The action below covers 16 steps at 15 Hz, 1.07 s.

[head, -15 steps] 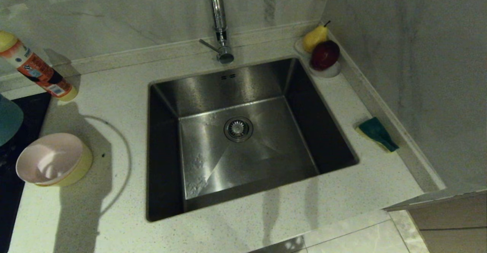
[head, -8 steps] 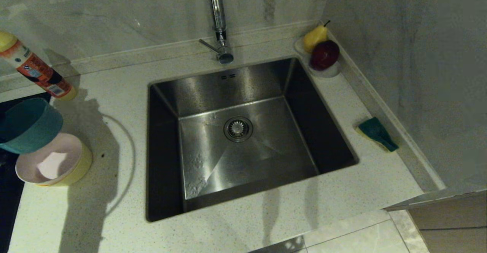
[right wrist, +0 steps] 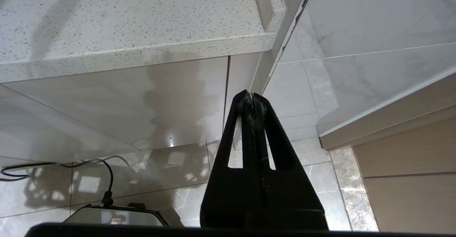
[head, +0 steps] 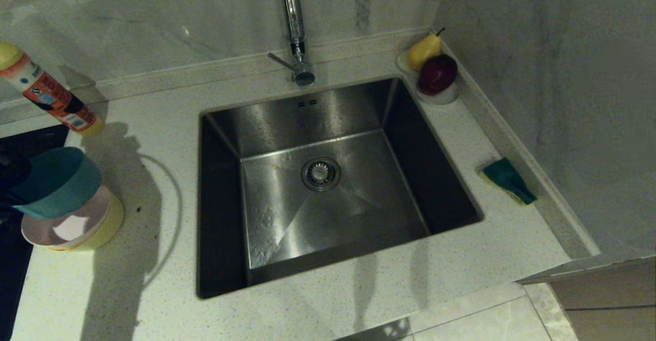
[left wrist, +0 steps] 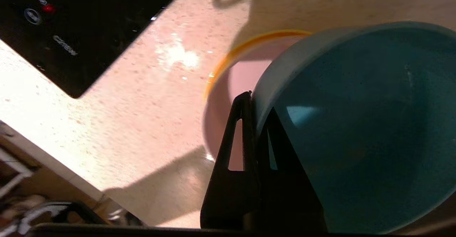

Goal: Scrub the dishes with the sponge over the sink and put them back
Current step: Place the bowl on the bowl

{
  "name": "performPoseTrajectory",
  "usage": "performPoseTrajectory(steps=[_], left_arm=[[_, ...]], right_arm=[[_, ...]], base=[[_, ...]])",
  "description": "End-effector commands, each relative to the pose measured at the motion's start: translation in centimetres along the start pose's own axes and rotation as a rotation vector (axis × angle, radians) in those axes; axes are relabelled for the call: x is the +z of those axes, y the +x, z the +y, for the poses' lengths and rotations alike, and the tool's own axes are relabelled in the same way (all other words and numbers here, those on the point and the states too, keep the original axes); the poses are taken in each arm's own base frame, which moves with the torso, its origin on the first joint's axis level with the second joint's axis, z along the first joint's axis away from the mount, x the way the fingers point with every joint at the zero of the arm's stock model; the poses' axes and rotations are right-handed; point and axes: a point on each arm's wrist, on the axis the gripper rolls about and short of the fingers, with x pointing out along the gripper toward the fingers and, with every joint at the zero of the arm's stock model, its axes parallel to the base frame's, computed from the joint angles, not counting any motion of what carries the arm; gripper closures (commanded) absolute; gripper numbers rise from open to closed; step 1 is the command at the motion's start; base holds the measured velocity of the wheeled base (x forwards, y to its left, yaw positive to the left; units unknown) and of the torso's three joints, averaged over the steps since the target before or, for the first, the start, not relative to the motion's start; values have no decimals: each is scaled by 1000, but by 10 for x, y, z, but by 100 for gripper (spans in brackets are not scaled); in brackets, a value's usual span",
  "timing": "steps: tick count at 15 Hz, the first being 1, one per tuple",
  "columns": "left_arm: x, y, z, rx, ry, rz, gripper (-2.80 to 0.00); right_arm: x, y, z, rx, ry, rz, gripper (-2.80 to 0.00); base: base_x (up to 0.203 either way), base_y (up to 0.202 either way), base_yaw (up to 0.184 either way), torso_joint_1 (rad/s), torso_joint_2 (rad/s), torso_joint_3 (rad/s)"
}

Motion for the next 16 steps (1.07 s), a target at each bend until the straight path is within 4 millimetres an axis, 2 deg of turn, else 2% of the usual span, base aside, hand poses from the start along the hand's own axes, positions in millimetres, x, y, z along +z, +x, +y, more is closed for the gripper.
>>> performPoseTrajectory(steps=[1,6,16], left_arm=[[-6,7,4,28,23,15,0],[-14,18,11,41,36,-13,0],[-25,21,8,11,60,-11,0]], right_arm=[[0,0,0,0,0,1,0],[0,0,0,0,0,1,0],[0,0,0,0,0,1,0]], base=[[0,0,0,0,0,0],[0,0,0,0,0,0],[0,0,0,0,0,0]])
